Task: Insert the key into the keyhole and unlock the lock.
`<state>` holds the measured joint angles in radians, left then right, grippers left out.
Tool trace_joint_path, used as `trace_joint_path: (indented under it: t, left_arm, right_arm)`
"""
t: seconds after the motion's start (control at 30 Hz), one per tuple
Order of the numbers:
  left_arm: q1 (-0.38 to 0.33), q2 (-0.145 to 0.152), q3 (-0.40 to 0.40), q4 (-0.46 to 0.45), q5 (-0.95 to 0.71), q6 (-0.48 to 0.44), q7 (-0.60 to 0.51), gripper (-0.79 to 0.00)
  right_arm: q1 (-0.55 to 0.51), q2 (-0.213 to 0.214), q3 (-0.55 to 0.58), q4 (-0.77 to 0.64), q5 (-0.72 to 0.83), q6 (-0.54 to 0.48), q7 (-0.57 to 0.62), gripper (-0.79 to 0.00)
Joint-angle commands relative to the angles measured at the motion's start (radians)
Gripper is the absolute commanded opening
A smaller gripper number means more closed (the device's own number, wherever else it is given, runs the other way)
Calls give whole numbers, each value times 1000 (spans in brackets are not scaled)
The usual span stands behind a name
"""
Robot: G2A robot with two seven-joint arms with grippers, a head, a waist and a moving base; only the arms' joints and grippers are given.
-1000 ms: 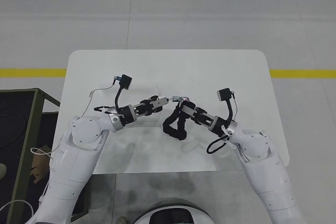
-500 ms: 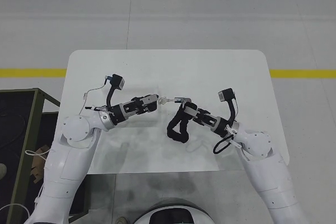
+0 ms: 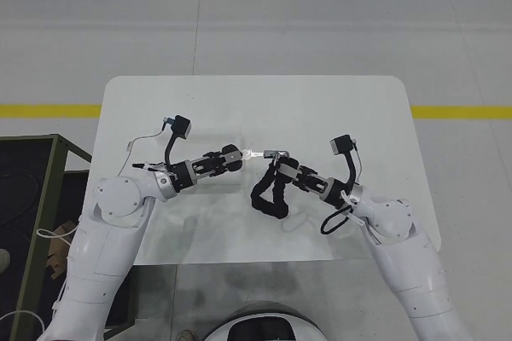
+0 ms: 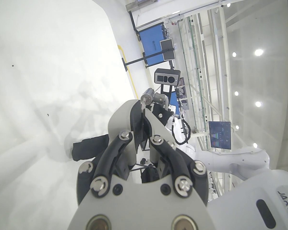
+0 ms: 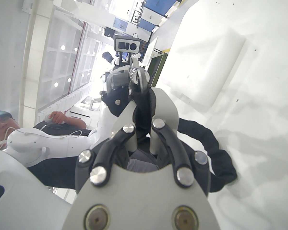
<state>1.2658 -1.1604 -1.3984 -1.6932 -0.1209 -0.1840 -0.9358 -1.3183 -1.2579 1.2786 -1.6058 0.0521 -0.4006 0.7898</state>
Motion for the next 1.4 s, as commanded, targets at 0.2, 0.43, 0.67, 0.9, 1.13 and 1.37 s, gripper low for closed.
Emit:
trace_joint_path:
  t: [0.2, 0.43, 0.67, 0.9, 1.13, 1.37]
  left_arm:
    - [-5, 3, 7, -3, 18, 9, -35, -785]
    - [-6, 3, 10, -3, 3, 1, -52, -785]
    - [-2, 3, 7, 2, -30, 4, -59, -785]
    - [-2, 4, 5, 2, -41, 14, -69, -785]
    - [0, 4, 7, -1, -27, 12, -60, -625]
    - [-2, 3, 14, -1, -30, 10, -58, -785]
  right_arm:
    - [-1, 6, 6, -14, -11, 11, 22, -785]
    - [15, 11, 1, 1, 42, 6, 87, -785]
    - [32, 15, 2, 23, 67, 2, 124, -785]
    - [35, 17, -4, 26, 69, 2, 126, -785]
    - [36, 20, -13, 26, 68, 9, 132, -785]
    - [39, 22, -18, 30, 72, 12, 131, -785]
